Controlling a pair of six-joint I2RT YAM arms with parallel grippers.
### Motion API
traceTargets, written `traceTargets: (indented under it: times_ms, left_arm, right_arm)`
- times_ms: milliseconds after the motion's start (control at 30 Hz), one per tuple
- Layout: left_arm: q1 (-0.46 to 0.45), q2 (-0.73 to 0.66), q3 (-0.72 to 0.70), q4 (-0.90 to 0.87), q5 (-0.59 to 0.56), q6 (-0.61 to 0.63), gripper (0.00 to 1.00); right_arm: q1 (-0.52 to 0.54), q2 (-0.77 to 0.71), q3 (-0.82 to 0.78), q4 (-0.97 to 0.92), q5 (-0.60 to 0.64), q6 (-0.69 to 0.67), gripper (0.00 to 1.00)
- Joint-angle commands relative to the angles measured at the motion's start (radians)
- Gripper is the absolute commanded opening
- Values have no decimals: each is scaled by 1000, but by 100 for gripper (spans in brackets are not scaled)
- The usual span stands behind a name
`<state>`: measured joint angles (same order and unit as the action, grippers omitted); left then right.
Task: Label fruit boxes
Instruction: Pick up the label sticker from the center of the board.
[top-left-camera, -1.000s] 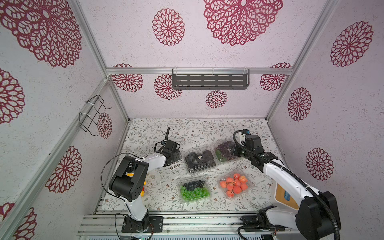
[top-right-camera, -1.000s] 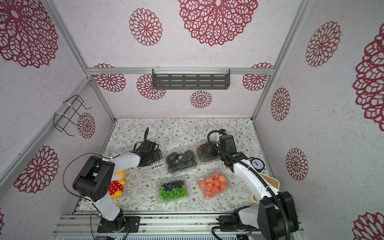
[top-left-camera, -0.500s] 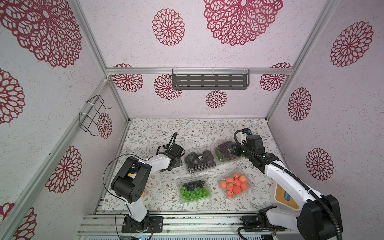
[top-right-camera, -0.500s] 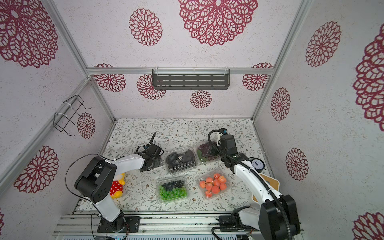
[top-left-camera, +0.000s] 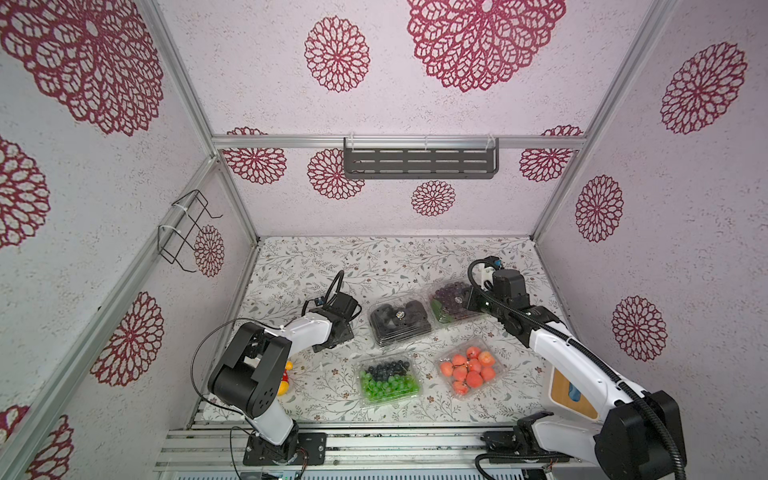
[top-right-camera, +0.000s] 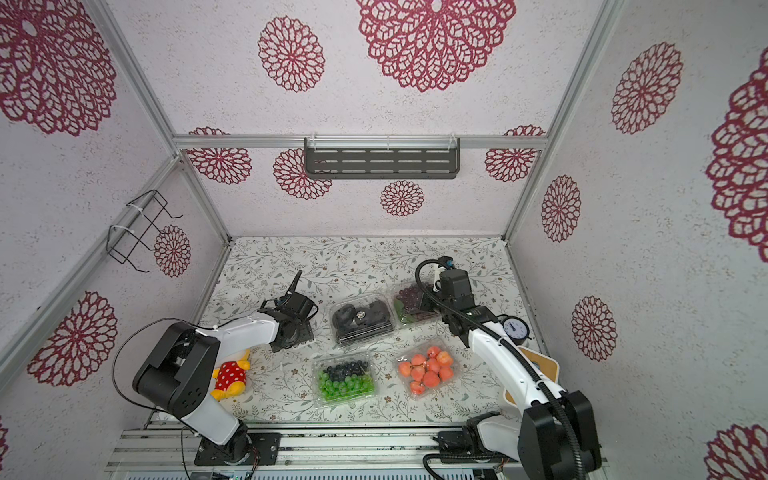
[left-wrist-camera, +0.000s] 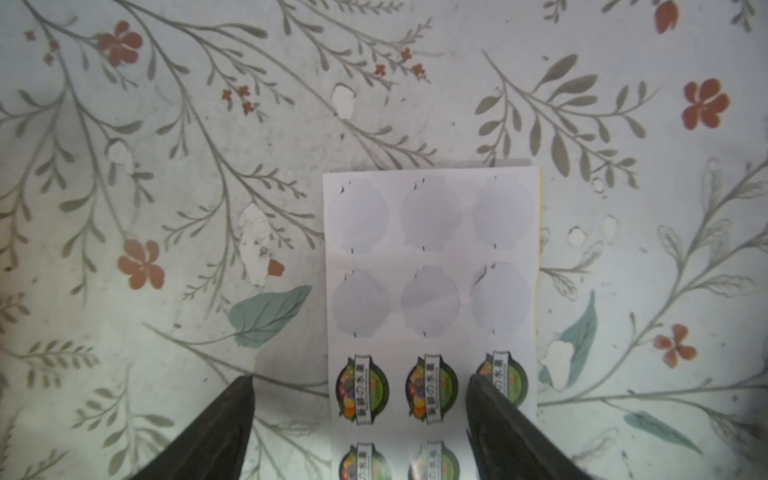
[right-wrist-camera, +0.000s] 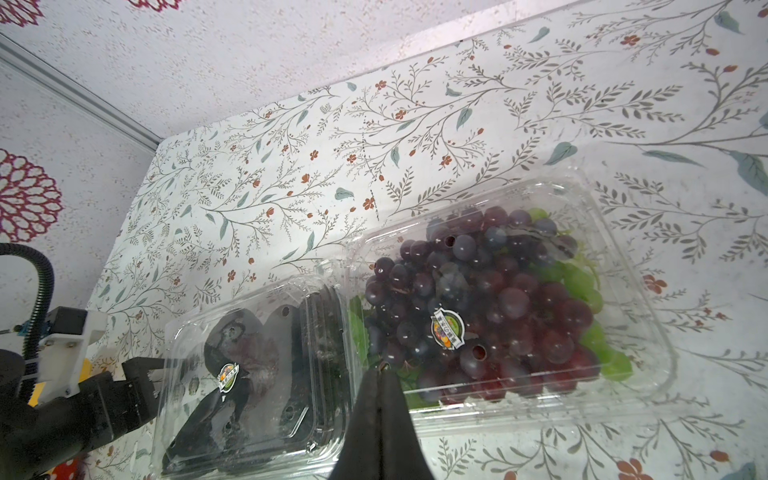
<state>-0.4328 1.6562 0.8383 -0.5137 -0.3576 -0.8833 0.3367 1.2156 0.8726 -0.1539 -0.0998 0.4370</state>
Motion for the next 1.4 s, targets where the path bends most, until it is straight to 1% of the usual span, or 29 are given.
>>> traceTargets:
  times_ms: [0,100,267,400,500,600,767,800,867,1000,1100,1233,1267,1300,1333,1367]
  left_arm:
    - [10,-8,-43,-110,-3,9,84]
    - [10,-85,-57,-53,35,11,87]
    - [4,-162,-71,-17,88,-22,99]
    - [-16,-148,-74,-3,91,-38,99]
    - [-35,-96,-57,10,122,-42,99]
    - [-49,-52,-33,-12,100,-52,99]
    - [-46,-44,-26,-35,65,-60,100]
    - [-41,-40,-32,-21,79,-58,99]
    - [-40,-27,-50,12,98,-64,94]
    - [-40,27,-64,53,118,-71,91]
    - [-40,54,-82,80,132,-77,84]
    - [-36,59,-93,55,125,-79,75]
    - [-30,43,-114,91,152,-66,68]
    - [-18,30,-130,127,185,-53,58]
    - [-5,16,-140,143,207,-43,53]
    - [-1,6,-140,144,205,-36,52]
  right_arm:
    - [4,-28,-10,22,22,-3,0]
    - [4,-31,-12,22,24,-3,0]
    - [4,-34,-11,16,20,-6,0]
    - [5,-36,-11,16,14,-6,0]
    - [5,-44,-10,11,7,-6,0]
    - [5,-61,-17,11,12,-7,0]
    - [6,-73,-21,11,6,-6,0]
    - [6,-73,-21,11,6,-6,0]
    - [7,-75,-21,9,6,-5,0]
    - [8,-86,-26,10,2,-6,0]
    - [11,-100,-30,11,3,-4,0]
    - [19,-119,-38,15,5,-3,0]
    - [20,-122,-39,17,6,-4,0]
    - [22,-124,-40,19,7,-4,0]
    - [25,-128,-43,23,8,-5,0]
    - [28,-129,-46,30,5,-7,0]
